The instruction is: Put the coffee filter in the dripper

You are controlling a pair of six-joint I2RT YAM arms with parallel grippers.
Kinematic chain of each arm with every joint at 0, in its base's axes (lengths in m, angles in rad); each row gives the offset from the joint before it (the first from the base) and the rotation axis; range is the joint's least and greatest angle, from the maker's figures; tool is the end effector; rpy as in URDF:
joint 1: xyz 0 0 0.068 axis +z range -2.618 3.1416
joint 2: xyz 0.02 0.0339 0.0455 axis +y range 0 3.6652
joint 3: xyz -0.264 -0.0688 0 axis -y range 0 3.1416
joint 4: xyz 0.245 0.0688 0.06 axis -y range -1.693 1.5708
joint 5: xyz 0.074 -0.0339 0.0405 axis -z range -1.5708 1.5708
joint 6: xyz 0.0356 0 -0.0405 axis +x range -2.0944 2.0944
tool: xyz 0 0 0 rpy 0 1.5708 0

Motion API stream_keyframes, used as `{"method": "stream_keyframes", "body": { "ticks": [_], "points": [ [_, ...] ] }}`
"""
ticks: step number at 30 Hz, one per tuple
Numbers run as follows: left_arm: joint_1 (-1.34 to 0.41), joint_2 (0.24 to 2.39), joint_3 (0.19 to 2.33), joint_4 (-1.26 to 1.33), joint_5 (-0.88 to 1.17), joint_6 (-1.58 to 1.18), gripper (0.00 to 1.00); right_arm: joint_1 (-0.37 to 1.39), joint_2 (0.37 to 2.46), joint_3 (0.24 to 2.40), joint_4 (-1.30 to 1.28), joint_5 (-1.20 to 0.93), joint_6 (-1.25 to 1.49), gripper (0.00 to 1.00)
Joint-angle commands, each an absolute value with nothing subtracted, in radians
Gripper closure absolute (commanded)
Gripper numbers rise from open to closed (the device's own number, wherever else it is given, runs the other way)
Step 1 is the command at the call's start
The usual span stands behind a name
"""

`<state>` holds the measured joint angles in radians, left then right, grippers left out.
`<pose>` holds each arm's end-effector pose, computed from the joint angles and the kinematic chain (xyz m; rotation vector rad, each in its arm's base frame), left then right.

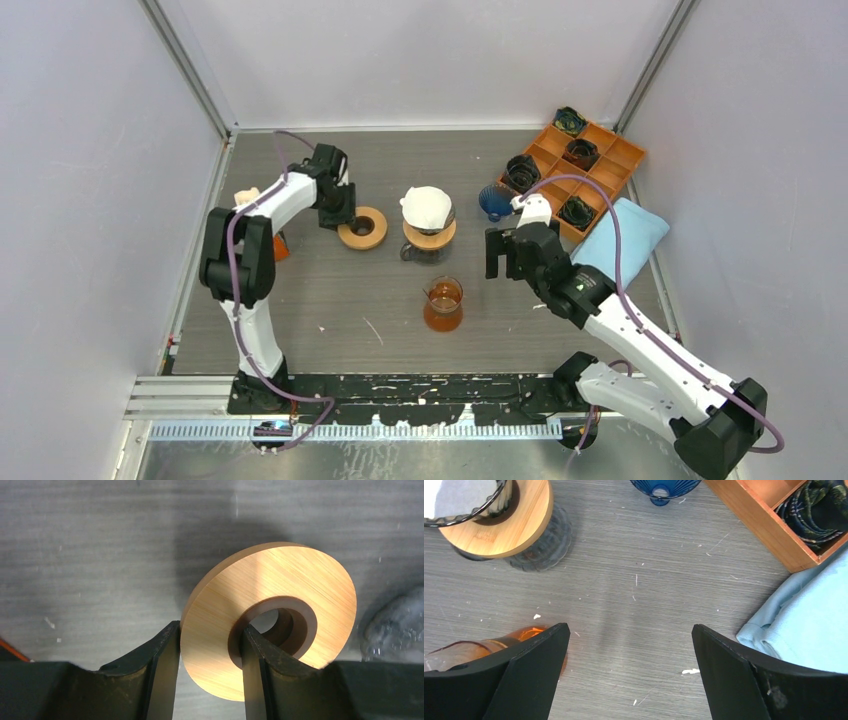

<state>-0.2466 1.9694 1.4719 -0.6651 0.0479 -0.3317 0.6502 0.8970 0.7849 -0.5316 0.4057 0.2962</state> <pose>0.3971 -0.1017 0.1921 -0.1035 2.7531 -0.2259 0.1604 0.1043 0.2880 -0.1606 2.1505 0.0960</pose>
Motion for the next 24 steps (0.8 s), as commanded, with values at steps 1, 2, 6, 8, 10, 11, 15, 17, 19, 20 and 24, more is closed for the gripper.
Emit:
{"method": "stream_keyframes", "body": {
  "ticks": [1, 2, 6, 8, 10, 11, 15, 17, 19, 20, 24],
  "points": [
    [-0.243, 1.799, 1.394, -0.676, 0.084, -0.337, 0.78, 0.645, 0.847, 0.781, -0.504, 0.354, 0.316, 0.0],
    [-0.242, 1.772, 1.366, -0.677, 0.09, -0.341, 0.78, 0.646, 0.841, 0.779, -0.506, 0.345, 0.316, 0.0],
    [-0.252, 1.657, 1.282, -0.697, 0.112, -0.365, 0.78, 0.645, 0.814, 0.773, -0.515, 0.32, 0.316, 0.0],
    [-0.264, 1.591, 1.248, -0.71, 0.12, -0.376, 0.78, 0.646, 0.801, 0.768, -0.517, 0.317, 0.316, 0.0],
    [-0.282, 1.535, 1.219, -0.723, 0.124, -0.39, 0.78, 0.645, 0.79, 0.764, -0.517, 0.316, 0.315, 0.0],
    [-0.292, 1.508, 1.204, -0.73, 0.122, -0.398, 0.78, 0.646, 0.786, 0.761, -0.518, 0.317, 0.315, 0.0],
    [-0.36, 1.417, 1.176, -0.76, 0.108, -0.431, 0.78, 0.646, 0.777, 0.76, -0.518, 0.313, 0.31, 0.0],
    [-0.402, 1.379, 1.17, -0.777, 0.092, -0.449, 0.78, 0.645, 0.771, 0.759, -0.517, 0.318, 0.307, 0.0],
    [-0.445, 1.35, 1.169, -0.79, 0.066, -0.468, 0.78, 0.646, 0.766, 0.76, -0.517, 0.322, 0.307, 0.0],
    [-0.468, 1.336, 1.168, -0.795, 0.061, -0.479, 0.78, 0.645, 0.763, 0.758, -0.516, 0.322, 0.307, 0.0],
    [-0.565, 1.289, 1.173, -0.805, 0.019, -0.516, 0.78, 0.646, 0.759, 0.753, -0.513, 0.324, 0.308, 0.0]
  ]
}}
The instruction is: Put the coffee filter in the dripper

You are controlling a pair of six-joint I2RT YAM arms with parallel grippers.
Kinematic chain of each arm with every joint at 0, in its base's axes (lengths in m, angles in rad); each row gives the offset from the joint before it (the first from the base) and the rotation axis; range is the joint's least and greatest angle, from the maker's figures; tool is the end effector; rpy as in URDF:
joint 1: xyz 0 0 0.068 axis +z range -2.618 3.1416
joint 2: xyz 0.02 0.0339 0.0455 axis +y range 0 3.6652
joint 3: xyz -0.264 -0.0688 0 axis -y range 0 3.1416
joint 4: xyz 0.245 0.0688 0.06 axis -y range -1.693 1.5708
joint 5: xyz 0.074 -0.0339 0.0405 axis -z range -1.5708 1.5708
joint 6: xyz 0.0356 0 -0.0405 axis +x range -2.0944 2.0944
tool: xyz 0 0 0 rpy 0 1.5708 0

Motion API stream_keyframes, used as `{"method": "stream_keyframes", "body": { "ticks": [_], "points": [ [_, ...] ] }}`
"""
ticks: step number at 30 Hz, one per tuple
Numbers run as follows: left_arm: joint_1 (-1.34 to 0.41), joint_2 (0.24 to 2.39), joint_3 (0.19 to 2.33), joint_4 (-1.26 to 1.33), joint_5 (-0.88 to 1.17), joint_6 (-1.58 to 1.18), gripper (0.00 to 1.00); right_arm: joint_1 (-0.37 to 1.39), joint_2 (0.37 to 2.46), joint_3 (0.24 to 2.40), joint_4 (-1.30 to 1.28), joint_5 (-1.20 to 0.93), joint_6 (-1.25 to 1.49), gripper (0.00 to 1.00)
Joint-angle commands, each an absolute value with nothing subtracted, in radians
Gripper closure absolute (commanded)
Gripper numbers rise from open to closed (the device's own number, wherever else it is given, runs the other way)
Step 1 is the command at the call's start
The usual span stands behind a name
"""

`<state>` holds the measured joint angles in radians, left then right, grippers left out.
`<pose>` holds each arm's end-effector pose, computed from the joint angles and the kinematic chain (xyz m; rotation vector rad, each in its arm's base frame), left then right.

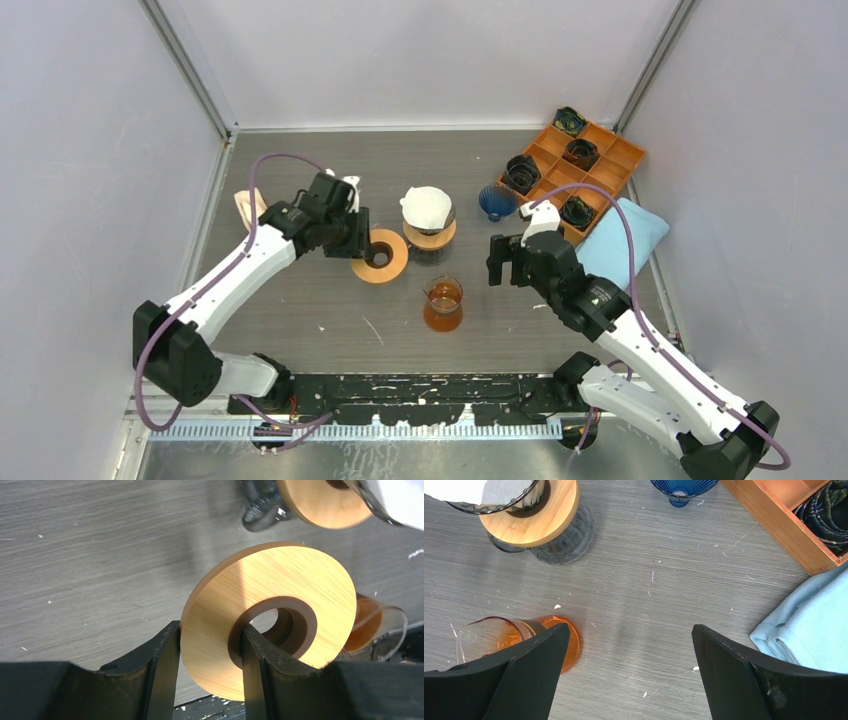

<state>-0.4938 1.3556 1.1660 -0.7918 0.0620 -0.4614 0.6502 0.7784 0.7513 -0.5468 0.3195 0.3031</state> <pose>0.2424 -0.1330 0.2931 0.0669 2.6112 -0.4363 0.1414 0.0935 0.2937 -0.1823 2.1126 0.2251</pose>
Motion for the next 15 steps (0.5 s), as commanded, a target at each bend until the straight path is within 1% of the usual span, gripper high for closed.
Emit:
{"method": "stream_keyframes", "body": {
  "ticks": [1, 10, 15],
  "points": [
    [-0.591, 1.28, 1.177, -0.807, 0.007, -0.526, 0.78, 0.645, 0.759, 0.753, -0.512, 0.324, 0.308, 0.0],
    [-0.786, 1.283, 1.239, -0.821, -0.069, -0.575, 0.78, 0.645, 0.759, 0.742, -0.513, 0.354, 0.331, 0.0],
    [-0.849, 1.334, 1.295, -0.804, -0.061, -0.575, 0.78, 0.646, 0.77, 0.737, -0.522, 0.38, 0.347, 0.0]
  ]
}}
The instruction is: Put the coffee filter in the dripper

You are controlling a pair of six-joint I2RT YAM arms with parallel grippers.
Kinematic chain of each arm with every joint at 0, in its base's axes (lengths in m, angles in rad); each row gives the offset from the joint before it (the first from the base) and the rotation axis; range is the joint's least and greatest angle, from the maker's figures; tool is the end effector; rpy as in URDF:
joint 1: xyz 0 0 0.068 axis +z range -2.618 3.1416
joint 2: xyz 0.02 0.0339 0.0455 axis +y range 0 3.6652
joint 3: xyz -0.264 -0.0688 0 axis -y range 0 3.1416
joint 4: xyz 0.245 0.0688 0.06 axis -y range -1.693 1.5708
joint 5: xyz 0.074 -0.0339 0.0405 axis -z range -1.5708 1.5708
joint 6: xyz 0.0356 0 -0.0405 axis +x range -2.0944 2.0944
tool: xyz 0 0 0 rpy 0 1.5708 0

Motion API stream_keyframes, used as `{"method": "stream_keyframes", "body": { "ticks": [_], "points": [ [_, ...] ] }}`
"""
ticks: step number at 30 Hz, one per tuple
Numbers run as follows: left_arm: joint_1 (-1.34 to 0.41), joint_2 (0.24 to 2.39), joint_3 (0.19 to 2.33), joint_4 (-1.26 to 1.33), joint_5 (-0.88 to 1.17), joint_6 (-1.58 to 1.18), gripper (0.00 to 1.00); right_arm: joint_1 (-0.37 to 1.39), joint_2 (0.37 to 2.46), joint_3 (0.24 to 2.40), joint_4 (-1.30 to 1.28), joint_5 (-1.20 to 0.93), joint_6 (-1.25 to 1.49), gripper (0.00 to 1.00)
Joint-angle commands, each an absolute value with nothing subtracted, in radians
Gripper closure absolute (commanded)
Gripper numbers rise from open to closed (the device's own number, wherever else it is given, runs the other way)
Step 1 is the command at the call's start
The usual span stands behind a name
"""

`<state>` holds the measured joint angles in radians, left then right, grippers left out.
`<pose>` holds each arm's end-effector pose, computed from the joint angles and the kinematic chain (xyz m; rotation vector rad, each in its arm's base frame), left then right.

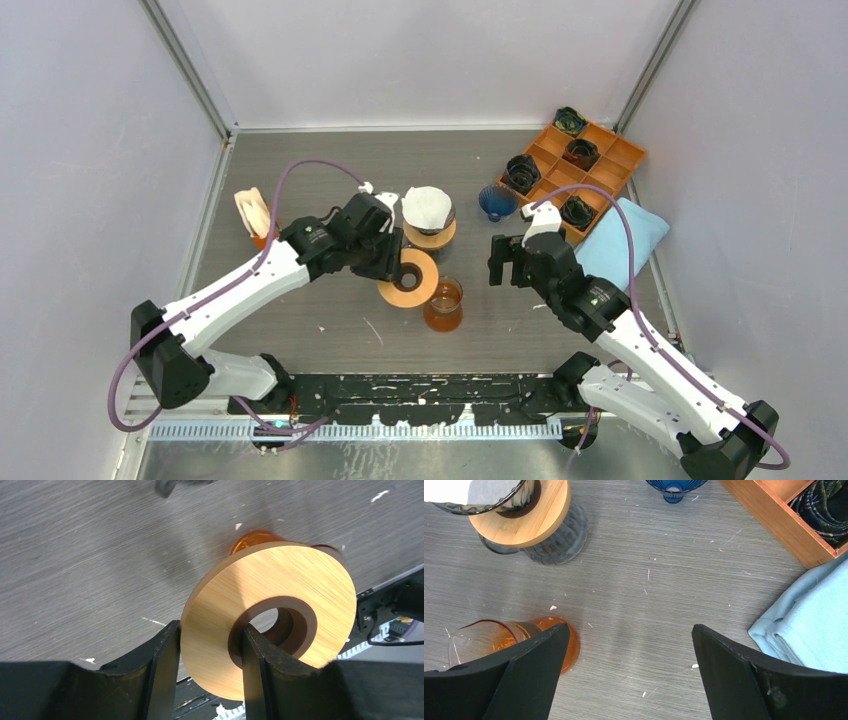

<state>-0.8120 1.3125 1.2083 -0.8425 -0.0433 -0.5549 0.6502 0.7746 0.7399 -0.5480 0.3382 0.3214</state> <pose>0.1845 -0.1923 0.3140 0.3140 2.5702 -0.4840 0.1409 0.0923 0.2904 -0.1543 2.1183 0.2126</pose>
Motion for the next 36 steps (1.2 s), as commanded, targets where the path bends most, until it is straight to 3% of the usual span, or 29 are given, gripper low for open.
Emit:
{"method": "stream_keyframes", "body": {
  "ticks": [1, 24, 36],
  "points": [
    [-0.861, 1.347, 1.309, -0.801, -0.06, -0.572, 0.78, 0.646, 0.772, 0.736, -0.526, 0.386, 0.352, 0.0],
    [-0.947, 1.59, 1.452, -0.753, 0.036, -0.505, 0.76, 0.637, 0.743, 0.701, -0.559, 0.463, 0.421, 0.0],
    [-0.948, 1.639, 1.447, -0.74, 0.039, -0.493, 0.68, 0.636, 0.766, 0.701, -0.549, 0.454, 0.423, 0.0]
  ]
}}
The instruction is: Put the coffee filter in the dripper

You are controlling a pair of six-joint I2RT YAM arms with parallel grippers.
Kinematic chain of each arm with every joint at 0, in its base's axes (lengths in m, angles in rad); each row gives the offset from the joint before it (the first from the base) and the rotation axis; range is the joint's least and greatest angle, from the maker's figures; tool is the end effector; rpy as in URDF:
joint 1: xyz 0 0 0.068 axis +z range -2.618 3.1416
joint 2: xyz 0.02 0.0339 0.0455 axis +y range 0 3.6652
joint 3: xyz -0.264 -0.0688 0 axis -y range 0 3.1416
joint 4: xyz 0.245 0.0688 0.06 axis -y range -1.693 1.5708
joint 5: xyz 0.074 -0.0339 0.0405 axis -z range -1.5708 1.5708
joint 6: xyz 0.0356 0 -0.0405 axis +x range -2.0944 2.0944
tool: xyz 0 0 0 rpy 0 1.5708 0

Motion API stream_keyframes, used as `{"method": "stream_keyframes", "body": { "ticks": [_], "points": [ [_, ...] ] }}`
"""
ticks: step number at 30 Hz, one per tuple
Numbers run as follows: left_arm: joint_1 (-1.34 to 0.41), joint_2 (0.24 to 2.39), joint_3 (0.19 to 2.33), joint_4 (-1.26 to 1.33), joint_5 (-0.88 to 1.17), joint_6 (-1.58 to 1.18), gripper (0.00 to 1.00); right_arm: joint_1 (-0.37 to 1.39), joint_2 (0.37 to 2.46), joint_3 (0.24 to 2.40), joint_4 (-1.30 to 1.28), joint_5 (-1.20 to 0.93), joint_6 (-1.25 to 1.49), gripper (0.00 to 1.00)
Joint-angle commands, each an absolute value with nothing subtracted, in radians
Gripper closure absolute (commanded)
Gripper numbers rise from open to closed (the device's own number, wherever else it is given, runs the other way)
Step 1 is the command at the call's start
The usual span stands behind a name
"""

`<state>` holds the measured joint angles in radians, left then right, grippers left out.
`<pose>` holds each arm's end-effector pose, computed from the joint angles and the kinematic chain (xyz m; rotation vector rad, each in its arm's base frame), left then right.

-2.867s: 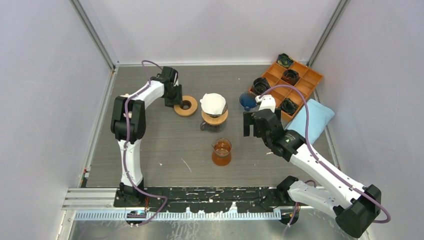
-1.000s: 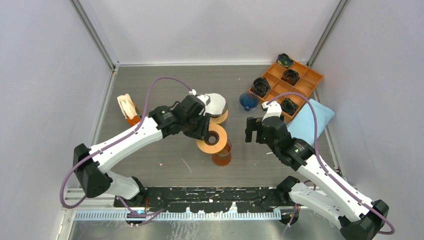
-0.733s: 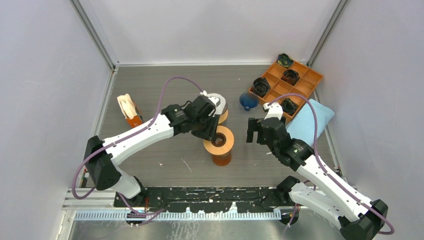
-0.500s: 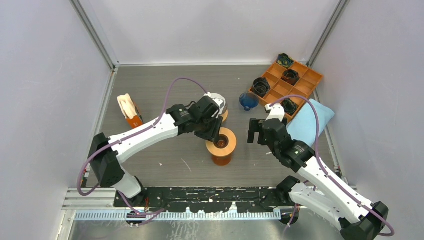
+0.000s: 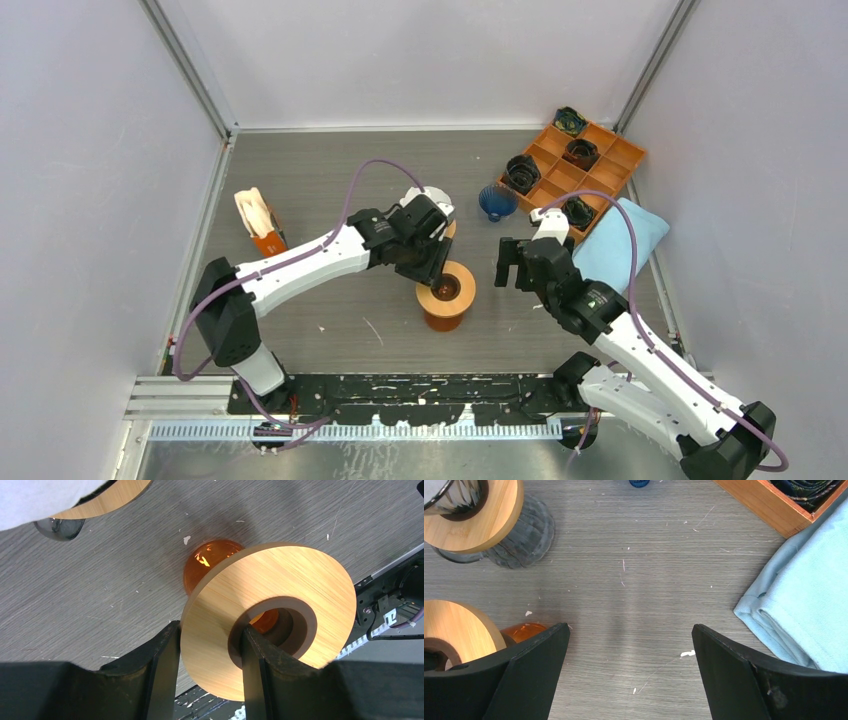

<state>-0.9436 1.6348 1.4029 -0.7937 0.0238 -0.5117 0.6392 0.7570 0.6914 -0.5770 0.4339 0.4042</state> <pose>0.2023 -0.2806 0.2853 0.5876 2.6368 -0.5263 0.1386 0.0844 0.2749 -0.0164 2.1482 0.1246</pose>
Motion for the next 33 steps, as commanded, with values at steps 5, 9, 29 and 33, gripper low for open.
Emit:
{"method": "stream_keyframes", "body": {
  "ticks": [5, 9, 29, 33],
  "points": [
    [-0.948, 1.638, 1.45, -0.754, 0.022, -0.488, 0.57, 0.635, 0.771, 0.703, -0.543, 0.451, 0.414, 0.0],
    [-0.948, 1.624, 1.448, -0.758, 0.015, -0.488, 0.5, 0.635, 0.77, 0.705, -0.531, 0.446, 0.406, 0.0],
    [-0.913, 1.446, 1.378, -0.743, -0.055, -0.511, 0.24, 0.459, 0.934, 0.797, -0.379, 0.258, 0.312, 0.0],
    [-0.866, 1.367, 1.318, -0.744, -0.052, -0.53, 0.19, 0.376, 1.002, 0.817, -0.308, 0.148, 0.34, 0.0]
  ]
}}
